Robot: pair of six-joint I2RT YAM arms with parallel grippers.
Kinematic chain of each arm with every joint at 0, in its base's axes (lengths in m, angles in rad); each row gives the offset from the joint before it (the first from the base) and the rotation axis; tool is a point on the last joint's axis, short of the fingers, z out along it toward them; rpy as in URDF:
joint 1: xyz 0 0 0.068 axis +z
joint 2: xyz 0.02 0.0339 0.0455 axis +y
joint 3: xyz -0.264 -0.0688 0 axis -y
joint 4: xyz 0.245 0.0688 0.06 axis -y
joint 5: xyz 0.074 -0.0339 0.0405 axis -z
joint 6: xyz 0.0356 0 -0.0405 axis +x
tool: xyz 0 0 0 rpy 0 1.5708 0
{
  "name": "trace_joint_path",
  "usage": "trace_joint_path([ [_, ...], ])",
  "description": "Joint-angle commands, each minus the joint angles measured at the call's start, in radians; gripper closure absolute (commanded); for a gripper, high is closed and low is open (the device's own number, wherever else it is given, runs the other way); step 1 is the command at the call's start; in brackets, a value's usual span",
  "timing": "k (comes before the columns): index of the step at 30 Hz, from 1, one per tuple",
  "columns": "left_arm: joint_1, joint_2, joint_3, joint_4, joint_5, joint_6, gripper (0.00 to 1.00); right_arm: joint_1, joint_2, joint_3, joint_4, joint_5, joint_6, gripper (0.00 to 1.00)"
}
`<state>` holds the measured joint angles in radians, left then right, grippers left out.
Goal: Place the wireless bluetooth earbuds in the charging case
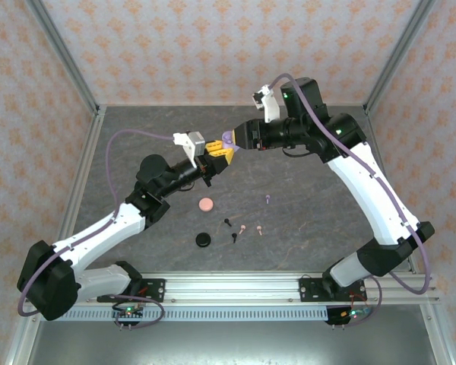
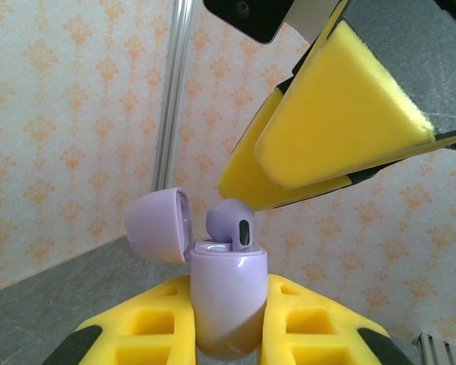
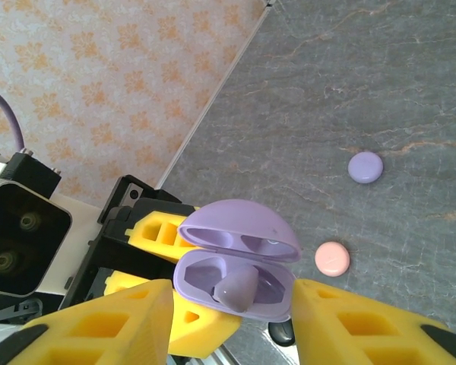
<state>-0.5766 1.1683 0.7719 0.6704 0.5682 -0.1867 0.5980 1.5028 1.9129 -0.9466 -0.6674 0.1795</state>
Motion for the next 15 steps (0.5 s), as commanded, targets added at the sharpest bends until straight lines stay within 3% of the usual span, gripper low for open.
trace_joint_path([
  [1, -0.011, 0.011, 0.04, 0.018, 0.015, -0.001, 1.0, 0.008, 0.005, 0.002, 0.009, -0.035, -0.008, 0.57],
  [15, -0.013, 0.008, 0.039, 0.006, 0.012, 0.0, 1.0, 0.014, 0.031, 0.009, 0.006, -0.068, -0.011, 0.6],
])
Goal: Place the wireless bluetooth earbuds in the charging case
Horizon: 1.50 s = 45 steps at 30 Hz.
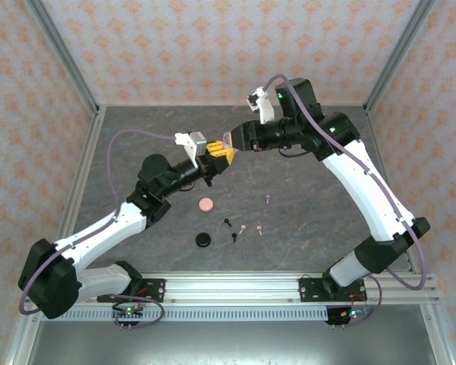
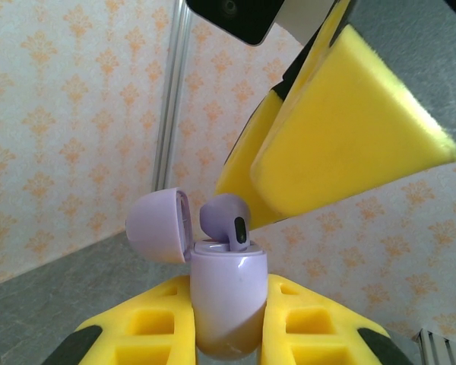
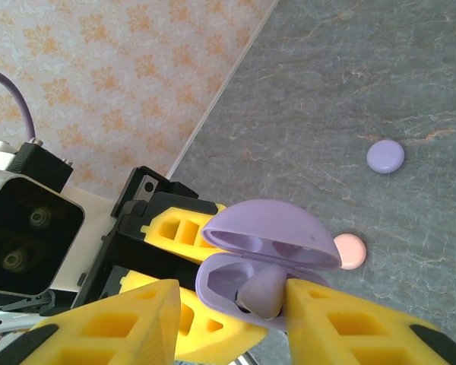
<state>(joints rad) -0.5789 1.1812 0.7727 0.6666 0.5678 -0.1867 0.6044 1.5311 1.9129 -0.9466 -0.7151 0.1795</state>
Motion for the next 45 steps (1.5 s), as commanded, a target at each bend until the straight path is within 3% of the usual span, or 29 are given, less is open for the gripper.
trace_joint_path([
  [1, -0.01, -0.005, 0.038, 0.008, 0.012, 0.0, 1.0, 0.008, 0.004, 0.009, 0.006, -0.02, -0.013, 0.6],
  [21, -0.019, 0.008, 0.041, -0.017, 0.016, 0.007, 1.0, 0.009, -0.014, -0.014, 0.075, -0.042, -0.035, 0.62],
  [35, -0.02, 0.011, 0.043, -0.028, 0.018, 0.011, 1.0, 0.009, -0.027, -0.018, 0.079, 0.008, -0.051, 0.49],
  [45, -0.022, 0.015, 0.047, -0.031, 0.021, 0.011, 1.0, 0.01, -0.012, -0.015, 0.103, -0.021, -0.042, 0.49],
])
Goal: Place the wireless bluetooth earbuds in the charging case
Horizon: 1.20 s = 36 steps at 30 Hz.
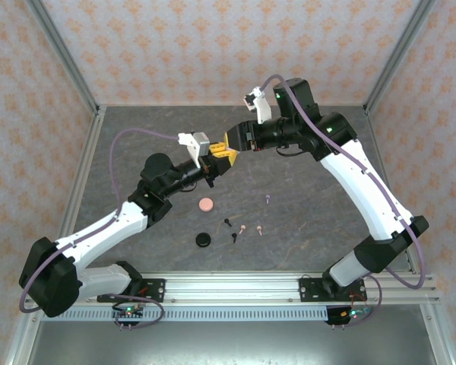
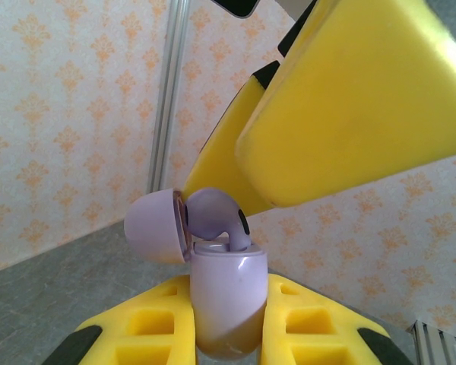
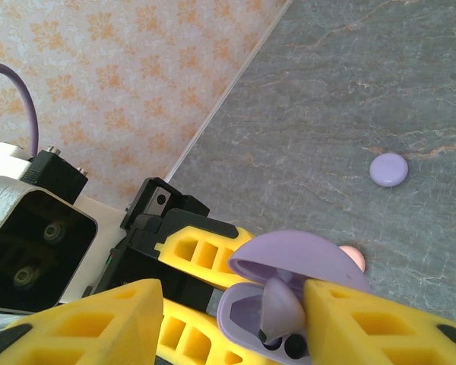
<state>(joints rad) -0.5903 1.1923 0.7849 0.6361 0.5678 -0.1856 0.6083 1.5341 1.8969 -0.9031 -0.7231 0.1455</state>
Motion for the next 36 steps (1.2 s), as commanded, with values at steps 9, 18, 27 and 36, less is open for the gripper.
trace_joint_path([
  [9, -0.013, 0.01, 0.039, -0.001, 0.023, 0.006, 1.0, 0.005, -0.014, -0.005, 0.085, -0.026, -0.013, 0.48],
  [18, -0.013, 0.016, 0.045, -0.003, 0.028, 0.007, 1.0, 0.006, -0.032, -0.007, 0.095, 0.039, -0.024, 0.36],
  [27, -0.016, 0.019, 0.045, 0.002, 0.029, 0.003, 1.0, 0.007, -0.036, 0.001, 0.103, 0.066, -0.034, 0.32],
  [36, -0.017, 0.007, 0.027, 0.02, 0.017, 0.006, 1.0, 0.005, -0.089, -0.01, 0.062, 0.177, -0.063, 0.19],
])
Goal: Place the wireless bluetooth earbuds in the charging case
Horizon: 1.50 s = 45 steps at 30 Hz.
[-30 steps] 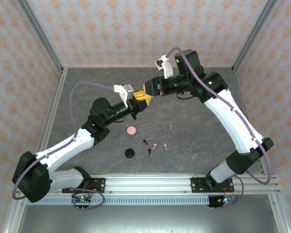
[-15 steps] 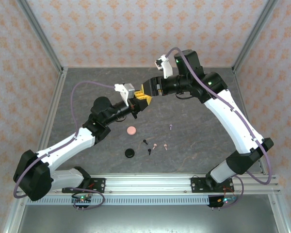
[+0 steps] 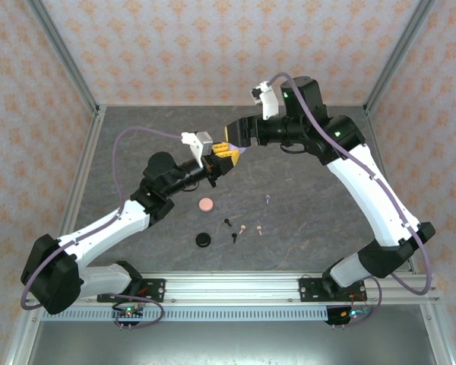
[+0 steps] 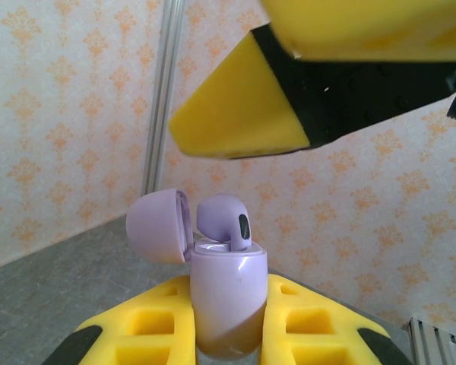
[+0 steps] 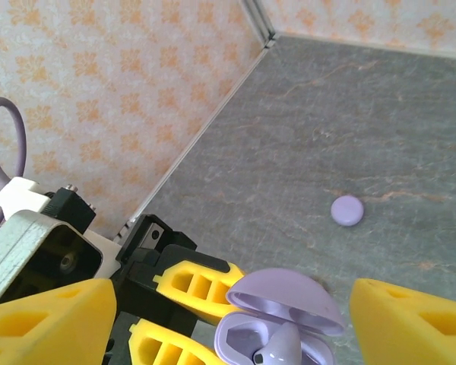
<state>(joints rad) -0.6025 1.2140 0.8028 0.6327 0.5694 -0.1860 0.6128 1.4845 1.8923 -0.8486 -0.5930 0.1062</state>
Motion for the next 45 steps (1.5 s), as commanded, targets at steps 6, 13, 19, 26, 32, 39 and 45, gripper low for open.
trace_joint_path([
  [6, -0.005, -0.019, 0.005, 0.021, 0.004, 0.008, 1.0, 0.002, -0.038, -0.024, -0.046, -0.029, -0.011, 0.32],
  [13, -0.005, -0.004, -0.008, 0.146, -0.009, 0.013, 1.0, 0.002, -0.062, -0.016, -0.092, 0.01, -0.022, 0.34],
  [19, -0.005, 0.066, 0.097, 0.192, 0.046, 0.032, 1.0, -0.022, -0.08, 0.101, -0.145, 0.057, -0.015, 0.31],
  [26, -0.008, 0.123, 0.163, 0.215, 0.079, 0.027, 1.0, -0.022, -0.087, 0.121, -0.181, 0.016, 0.007, 0.34],
  [32, -0.015, 0.14, 0.185, 0.21, 0.089, 0.026, 1.0, -0.022, -0.07, 0.126, -0.182, 0.043, 0.001, 0.34],
  [39, -0.017, 0.14, 0.193, 0.189, 0.089, 0.031, 1.0, -0.022, -0.037, 0.139, -0.176, 0.017, -0.002, 0.34],
  [45, -0.017, 0.146, 0.2, 0.18, 0.09, 0.032, 1.0, -0.022, -0.026, 0.131, -0.16, -0.019, 0.001, 0.36],
])
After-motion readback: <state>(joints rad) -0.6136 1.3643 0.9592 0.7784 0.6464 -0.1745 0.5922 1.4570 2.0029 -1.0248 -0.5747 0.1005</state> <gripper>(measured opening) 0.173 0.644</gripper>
